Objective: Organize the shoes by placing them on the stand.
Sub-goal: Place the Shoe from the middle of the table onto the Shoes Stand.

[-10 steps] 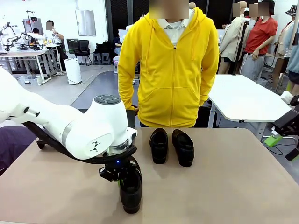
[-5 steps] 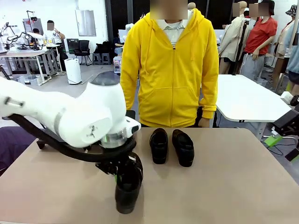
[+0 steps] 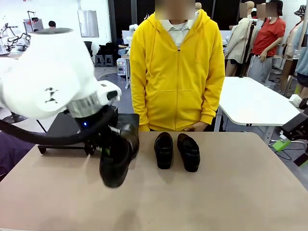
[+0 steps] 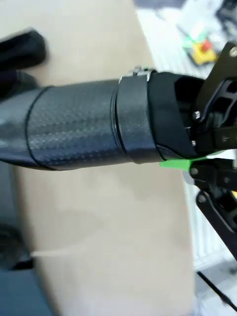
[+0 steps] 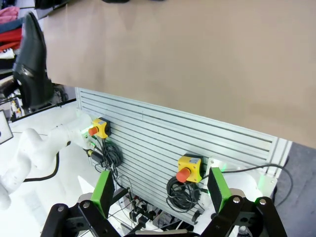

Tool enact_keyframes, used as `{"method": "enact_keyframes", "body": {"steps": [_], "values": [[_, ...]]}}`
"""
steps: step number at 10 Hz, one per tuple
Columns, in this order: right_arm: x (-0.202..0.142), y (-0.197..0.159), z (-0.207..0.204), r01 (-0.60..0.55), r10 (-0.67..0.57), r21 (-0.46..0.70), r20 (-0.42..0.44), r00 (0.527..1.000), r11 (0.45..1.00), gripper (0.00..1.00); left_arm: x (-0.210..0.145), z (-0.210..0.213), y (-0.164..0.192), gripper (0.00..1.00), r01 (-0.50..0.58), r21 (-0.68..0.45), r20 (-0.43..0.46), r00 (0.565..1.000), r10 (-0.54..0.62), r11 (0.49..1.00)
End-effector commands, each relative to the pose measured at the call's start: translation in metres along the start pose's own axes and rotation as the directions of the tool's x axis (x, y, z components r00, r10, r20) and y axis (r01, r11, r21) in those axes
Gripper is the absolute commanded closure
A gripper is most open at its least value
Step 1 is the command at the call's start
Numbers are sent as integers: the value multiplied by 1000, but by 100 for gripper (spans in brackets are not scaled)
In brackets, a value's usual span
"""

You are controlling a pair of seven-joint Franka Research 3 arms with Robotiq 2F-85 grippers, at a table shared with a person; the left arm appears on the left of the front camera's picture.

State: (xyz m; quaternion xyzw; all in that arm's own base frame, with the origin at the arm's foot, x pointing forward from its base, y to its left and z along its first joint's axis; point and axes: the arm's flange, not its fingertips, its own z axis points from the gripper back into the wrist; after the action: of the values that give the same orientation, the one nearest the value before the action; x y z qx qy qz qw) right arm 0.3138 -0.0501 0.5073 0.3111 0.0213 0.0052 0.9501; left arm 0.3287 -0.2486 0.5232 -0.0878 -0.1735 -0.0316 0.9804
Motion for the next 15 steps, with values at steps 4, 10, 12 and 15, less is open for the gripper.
{"method": "enact_keyframes", "body": {"steps": [4,10,12,15], "values": [[0,1,5,1,-1,-1,-5,1000,1000,0,0,0,0,100,0,0,0,1000,0,1000],[0,1,5,1,-1,-1,-5,1000,1000,0,42,-27,3,100,20,18,-10,1000,-20,1000],[0,1,5,1,-1,-1,-5,1000,1000,0,93,-49,17,100,56,2,61,997,-56,998],[0,1,5,1,-1,-1,-5,1000,1000,0,151,-86,25,100,26,44,177,984,-33,999]]}}
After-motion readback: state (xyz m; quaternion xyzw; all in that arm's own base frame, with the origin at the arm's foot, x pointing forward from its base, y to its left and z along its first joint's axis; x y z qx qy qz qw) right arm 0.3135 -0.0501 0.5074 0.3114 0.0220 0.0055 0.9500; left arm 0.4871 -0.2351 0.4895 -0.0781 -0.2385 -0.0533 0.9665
